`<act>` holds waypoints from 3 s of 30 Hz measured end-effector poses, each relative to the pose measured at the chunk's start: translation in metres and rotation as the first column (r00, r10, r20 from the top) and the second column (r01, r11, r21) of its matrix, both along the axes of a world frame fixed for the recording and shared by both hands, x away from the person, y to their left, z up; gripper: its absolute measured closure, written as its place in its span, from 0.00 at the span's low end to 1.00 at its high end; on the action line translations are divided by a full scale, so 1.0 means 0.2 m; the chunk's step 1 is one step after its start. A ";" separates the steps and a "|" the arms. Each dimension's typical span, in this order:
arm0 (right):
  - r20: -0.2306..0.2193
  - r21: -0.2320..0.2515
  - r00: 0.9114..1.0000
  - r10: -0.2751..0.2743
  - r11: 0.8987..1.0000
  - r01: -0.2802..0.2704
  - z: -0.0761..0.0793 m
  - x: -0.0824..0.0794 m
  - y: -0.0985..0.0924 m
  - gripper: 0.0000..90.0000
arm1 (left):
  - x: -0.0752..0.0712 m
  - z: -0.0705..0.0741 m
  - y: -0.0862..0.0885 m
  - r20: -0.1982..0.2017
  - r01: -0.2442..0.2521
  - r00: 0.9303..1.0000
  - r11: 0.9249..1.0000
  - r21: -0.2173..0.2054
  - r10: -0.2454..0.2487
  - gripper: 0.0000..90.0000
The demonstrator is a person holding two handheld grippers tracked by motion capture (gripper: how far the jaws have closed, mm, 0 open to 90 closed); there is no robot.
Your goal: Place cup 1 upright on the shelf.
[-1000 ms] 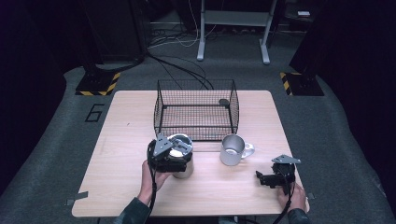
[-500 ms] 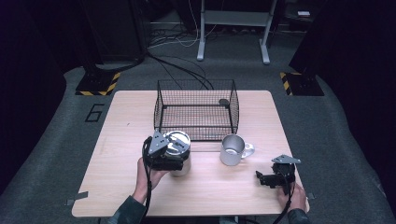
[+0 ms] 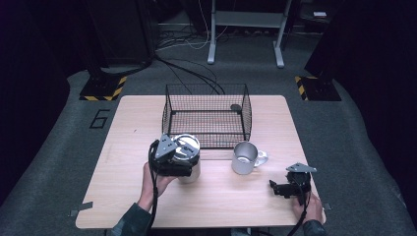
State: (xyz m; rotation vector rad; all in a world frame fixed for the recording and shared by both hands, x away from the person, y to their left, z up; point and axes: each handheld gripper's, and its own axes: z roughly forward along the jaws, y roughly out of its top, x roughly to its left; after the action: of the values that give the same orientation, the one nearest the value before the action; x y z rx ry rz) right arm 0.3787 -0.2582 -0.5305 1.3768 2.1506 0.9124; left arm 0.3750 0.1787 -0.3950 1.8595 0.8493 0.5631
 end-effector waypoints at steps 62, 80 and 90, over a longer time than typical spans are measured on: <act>-0.008 0.003 1.000 0.009 1.000 -0.009 0.00 0.00 0.00 0.00 | 0.24 0.37 0.08 0.021 0.003 1.000 1.000 -0.020 -0.002 0.04; -0.008 0.003 1.000 0.010 1.000 -0.010 0.00 0.00 0.00 0.00 | 0.36 0.49 0.06 0.051 -0.009 0.999 1.000 -0.010 0.010 0.04; -0.008 0.003 1.000 0.010 1.000 -0.010 0.00 0.00 0.00 0.00 | 0.45 0.49 0.07 0.046 -0.034 0.998 0.999 -0.003 0.034 0.04</act>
State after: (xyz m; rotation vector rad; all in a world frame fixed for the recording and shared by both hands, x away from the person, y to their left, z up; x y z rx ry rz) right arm 0.3792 -0.2585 -0.5302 1.3749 2.1644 0.9158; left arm 0.4649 0.1922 -0.2966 1.8264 0.8524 0.6242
